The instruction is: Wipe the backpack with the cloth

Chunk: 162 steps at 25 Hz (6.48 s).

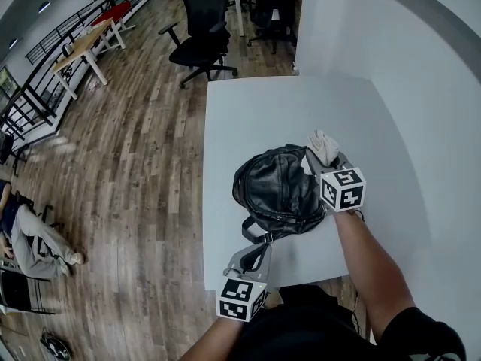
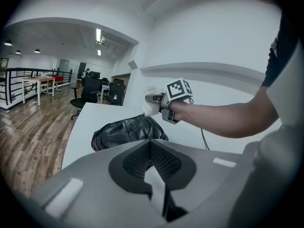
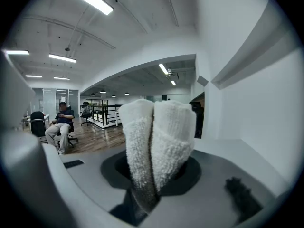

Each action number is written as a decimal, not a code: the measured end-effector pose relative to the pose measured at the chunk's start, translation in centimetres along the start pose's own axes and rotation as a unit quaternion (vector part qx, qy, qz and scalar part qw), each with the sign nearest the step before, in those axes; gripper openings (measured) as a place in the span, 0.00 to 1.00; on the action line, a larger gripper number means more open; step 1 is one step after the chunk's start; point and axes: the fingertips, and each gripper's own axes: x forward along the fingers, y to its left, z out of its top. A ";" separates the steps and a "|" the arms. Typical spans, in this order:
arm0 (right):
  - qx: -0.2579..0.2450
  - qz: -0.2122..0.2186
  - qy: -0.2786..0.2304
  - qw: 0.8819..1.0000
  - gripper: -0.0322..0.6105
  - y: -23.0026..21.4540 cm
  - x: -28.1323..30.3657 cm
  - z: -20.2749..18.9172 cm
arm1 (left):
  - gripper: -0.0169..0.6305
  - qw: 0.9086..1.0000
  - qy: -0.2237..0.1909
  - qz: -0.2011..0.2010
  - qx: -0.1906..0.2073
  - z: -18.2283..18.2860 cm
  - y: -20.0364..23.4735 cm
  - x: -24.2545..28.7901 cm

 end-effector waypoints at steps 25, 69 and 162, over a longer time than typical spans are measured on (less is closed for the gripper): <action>0.013 0.170 0.082 0.982 0.21 15.9 10.6 -7.6 | 0.04 0.996 0.043 0.064 -0.047 -3.1 5.3 -0.7; 0.015 0.079 0.065 0.995 0.21 7.6 5.9 -6.3 | 0.04 0.999 0.044 0.011 -0.001 -1.8 1.7 0.6; 0.033 0.181 0.078 0.980 0.21 19.3 6.2 -8.3 | 0.04 0.993 0.012 0.105 -0.050 -3.2 6.9 -3.7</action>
